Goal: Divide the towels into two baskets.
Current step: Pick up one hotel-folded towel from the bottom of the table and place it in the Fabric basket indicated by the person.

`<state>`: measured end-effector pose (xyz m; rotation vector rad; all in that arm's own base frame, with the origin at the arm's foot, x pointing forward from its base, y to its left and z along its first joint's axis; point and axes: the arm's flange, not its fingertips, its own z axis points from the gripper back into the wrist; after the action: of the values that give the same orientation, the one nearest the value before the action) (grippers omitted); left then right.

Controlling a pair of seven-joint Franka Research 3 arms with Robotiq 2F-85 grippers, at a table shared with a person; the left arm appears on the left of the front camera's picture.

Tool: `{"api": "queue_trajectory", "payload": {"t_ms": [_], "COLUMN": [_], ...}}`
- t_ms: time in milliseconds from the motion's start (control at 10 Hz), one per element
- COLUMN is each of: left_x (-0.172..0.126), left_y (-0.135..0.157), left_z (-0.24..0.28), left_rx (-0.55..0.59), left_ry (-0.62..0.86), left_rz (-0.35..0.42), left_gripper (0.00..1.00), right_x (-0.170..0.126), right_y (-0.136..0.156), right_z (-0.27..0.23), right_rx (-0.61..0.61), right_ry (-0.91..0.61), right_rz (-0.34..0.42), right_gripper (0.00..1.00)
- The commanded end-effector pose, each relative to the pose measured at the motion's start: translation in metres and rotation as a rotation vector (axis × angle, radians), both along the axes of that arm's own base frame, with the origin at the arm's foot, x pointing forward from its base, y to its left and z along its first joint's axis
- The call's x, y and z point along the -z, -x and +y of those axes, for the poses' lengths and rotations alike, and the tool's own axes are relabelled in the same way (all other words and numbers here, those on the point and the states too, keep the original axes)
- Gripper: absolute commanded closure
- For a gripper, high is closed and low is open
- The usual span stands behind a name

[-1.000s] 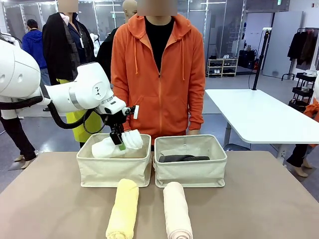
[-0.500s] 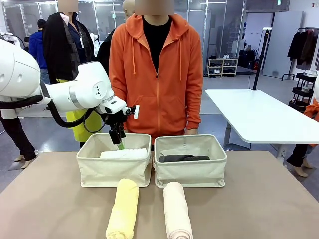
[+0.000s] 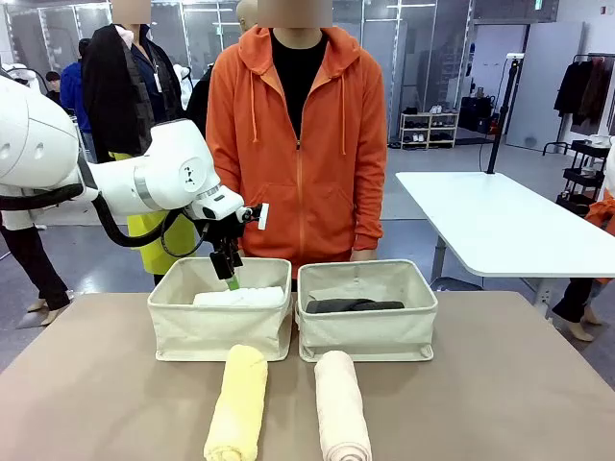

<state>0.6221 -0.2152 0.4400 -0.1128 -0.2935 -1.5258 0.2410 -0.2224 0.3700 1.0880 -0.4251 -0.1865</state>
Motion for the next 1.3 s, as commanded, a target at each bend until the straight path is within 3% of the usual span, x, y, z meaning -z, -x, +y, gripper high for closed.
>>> {"api": "queue_trajectory", "payload": {"t_ms": [0, 600, 700, 900, 1200], "left_x": [0.001, 0.000, -0.029, -0.062, -0.075], "left_y": [-0.001, 0.000, 0.011, 0.045, 0.140], "left_z": [0.003, 0.000, 0.000, 0.027, 0.103], "left_rx": [0.003, 0.000, -0.024, -0.197, -0.334], "left_ry": [-0.003, 0.000, 0.039, 0.217, 0.527], "left_rz": [0.000, 0.000, 0.070, 0.375, 0.665], "left_gripper": [0.01, 0.01, 0.00, 0.00, 0.00], "right_x": [-0.003, -0.003, -0.003, -0.003, -0.003], "right_y": [0.003, 0.003, 0.003, 0.003, 0.003], "right_z": [0.001, 0.001, 0.001, 0.001, 0.001], "right_rx": [-0.013, -0.013, -0.013, -0.013, -0.013], "right_ry": [0.003, 0.003, 0.003, 0.003, 0.003], "right_rz": [-0.004, -0.004, -0.004, -0.004, -0.004], "right_gripper": [0.00, 0.00, 0.00, 0.00, 0.00]}}
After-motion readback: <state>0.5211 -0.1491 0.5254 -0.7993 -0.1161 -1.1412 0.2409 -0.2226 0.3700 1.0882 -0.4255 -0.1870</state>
